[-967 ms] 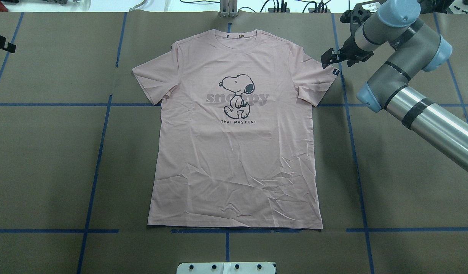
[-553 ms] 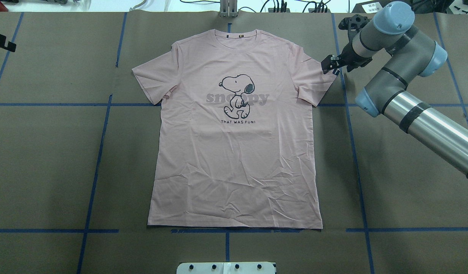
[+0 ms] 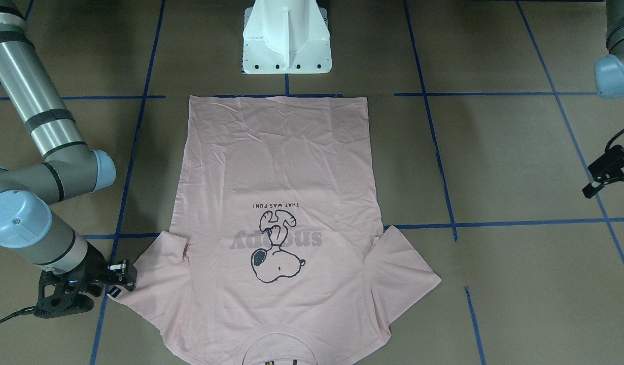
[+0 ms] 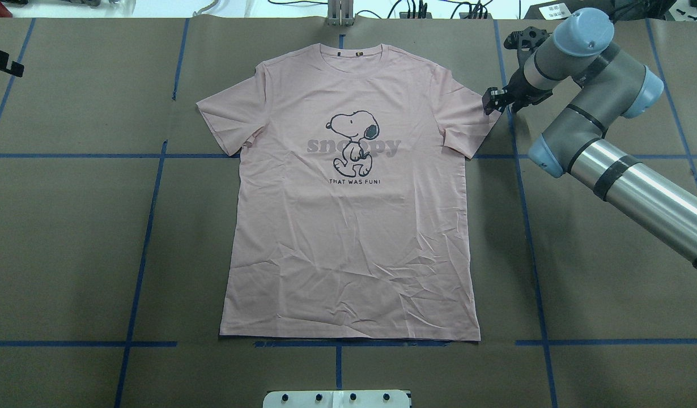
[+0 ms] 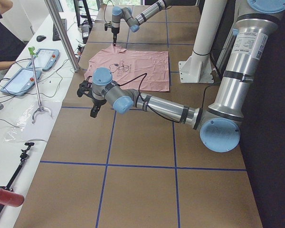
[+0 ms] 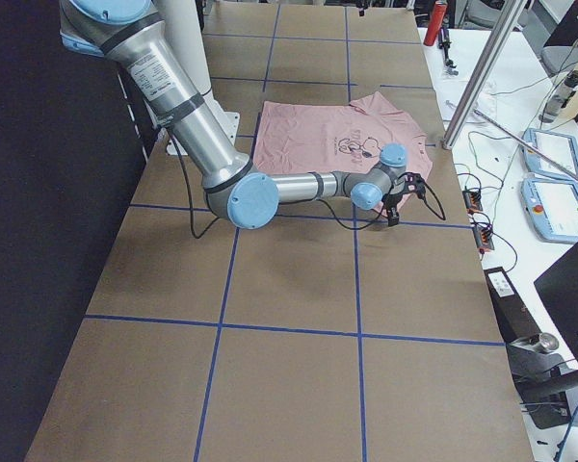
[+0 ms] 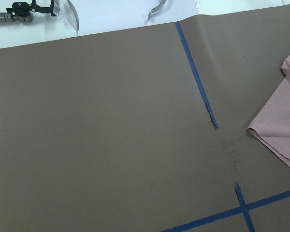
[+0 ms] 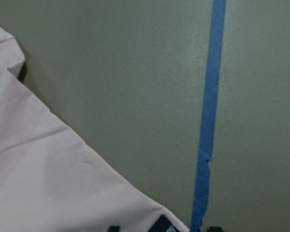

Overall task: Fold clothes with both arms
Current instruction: 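Lower the right gripper onto the sleeve nearest it and fold it inward, then raise the right gripper off the folded sleeve while the left arm moves in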

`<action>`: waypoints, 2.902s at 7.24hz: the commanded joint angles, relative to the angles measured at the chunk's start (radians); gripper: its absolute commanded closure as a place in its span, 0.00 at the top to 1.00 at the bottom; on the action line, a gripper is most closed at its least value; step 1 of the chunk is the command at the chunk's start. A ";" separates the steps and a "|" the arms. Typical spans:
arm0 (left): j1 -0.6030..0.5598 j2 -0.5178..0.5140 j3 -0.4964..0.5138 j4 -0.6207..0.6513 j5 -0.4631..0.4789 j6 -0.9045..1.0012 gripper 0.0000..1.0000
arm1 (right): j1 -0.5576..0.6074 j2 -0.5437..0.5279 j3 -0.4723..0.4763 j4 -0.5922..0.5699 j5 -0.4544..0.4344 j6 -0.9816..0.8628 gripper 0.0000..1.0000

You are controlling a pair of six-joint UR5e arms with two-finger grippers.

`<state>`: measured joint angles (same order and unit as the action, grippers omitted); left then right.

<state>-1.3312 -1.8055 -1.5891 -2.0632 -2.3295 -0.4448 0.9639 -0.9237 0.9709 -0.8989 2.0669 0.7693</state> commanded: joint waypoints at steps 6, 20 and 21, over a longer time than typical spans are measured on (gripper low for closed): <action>0.000 0.000 0.001 0.000 -0.001 0.000 1.00 | 0.001 0.017 0.052 -0.003 0.007 -0.016 0.00; 0.026 -0.024 0.008 0.000 0.024 -0.033 1.00 | -0.159 0.319 -0.054 -0.057 -0.163 0.100 1.00; 0.123 -0.066 0.008 0.002 0.148 -0.196 1.00 | -0.149 0.290 0.039 -0.128 -0.057 0.167 1.00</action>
<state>-1.2866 -1.8342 -1.5827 -2.0634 -2.2794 -0.5106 0.8076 -0.6104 0.9322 -0.9725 1.9275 0.8639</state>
